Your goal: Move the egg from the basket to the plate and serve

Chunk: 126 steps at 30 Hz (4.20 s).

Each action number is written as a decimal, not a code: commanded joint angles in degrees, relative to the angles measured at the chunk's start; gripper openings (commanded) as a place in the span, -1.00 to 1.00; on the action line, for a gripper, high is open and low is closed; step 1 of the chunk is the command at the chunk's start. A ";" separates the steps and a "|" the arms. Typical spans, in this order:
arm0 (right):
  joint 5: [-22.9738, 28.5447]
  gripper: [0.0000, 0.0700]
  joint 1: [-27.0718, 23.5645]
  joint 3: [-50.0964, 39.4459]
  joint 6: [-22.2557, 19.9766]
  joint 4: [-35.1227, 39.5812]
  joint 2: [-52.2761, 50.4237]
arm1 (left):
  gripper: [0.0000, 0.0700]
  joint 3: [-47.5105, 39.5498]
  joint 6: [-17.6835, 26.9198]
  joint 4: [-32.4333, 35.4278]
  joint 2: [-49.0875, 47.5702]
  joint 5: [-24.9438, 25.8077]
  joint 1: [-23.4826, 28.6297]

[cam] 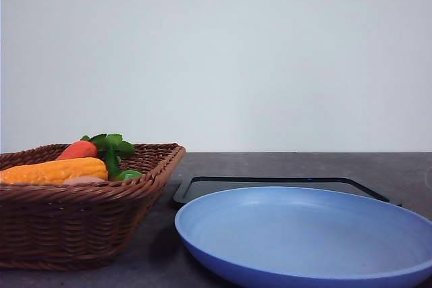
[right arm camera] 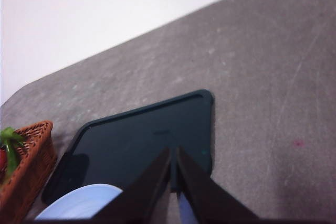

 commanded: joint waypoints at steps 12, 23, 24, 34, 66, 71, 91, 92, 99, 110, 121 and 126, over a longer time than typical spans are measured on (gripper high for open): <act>-0.15 -1.00 -0.04 21.82 -8.02 -13.87 13.95 | -1.00 17.97 5.80 -1.11 21.23 8.69 0.09; -4.39 -1.00 -0.04 36.92 -18.49 -33.06 31.45 | -1.00 35.35 17.99 -14.42 42.40 17.56 -5.06; -5.70 -1.00 -0.04 37.27 -19.18 -34.25 32.79 | -1.00 36.11 18.72 -15.57 43.74 17.70 -5.96; -18.06 -0.52 0.27 37.09 -21.68 -39.85 46.93 | -0.70 37.00 20.01 -17.23 51.53 21.56 -12.71; -18.08 -1.00 8.96 29.16 -16.88 -17.53 71.54 | -0.16 37.00 18.25 -17.14 52.32 21.53 -13.49; -18.09 -1.00 8.77 29.21 -16.52 -18.56 70.28 | 0.01 37.00 18.24 -17.25 52.35 21.53 -14.07; -13.37 -1.00 3.16 29.27 -15.33 -30.22 47.36 | 0.17 38.09 22.90 -14.94 66.31 1.84 -32.14; -13.35 -1.00 3.11 29.27 -15.29 -30.23 46.86 | 0.17 38.19 23.27 -14.56 67.47 0.76 -32.75; -13.29 -1.00 2.97 29.27 -15.23 -30.18 45.72 | 0.17 38.32 25.41 -11.43 74.41 -0.13 -34.20; -13.29 -1.00 2.97 29.27 -15.23 -29.89 45.72 | 0.01 38.32 26.05 -10.60 77.18 -0.11 -34.47; -13.38 -1.00 2.97 29.27 -15.17 -29.78 45.72 | -0.47 41.17 26.75 -14.98 77.15 -0.09 -34.47; -13.79 -1.00 2.97 29.27 -13.25 -29.77 45.81 | -0.47 50.01 26.89 -24.56 77.15 0.19 -34.47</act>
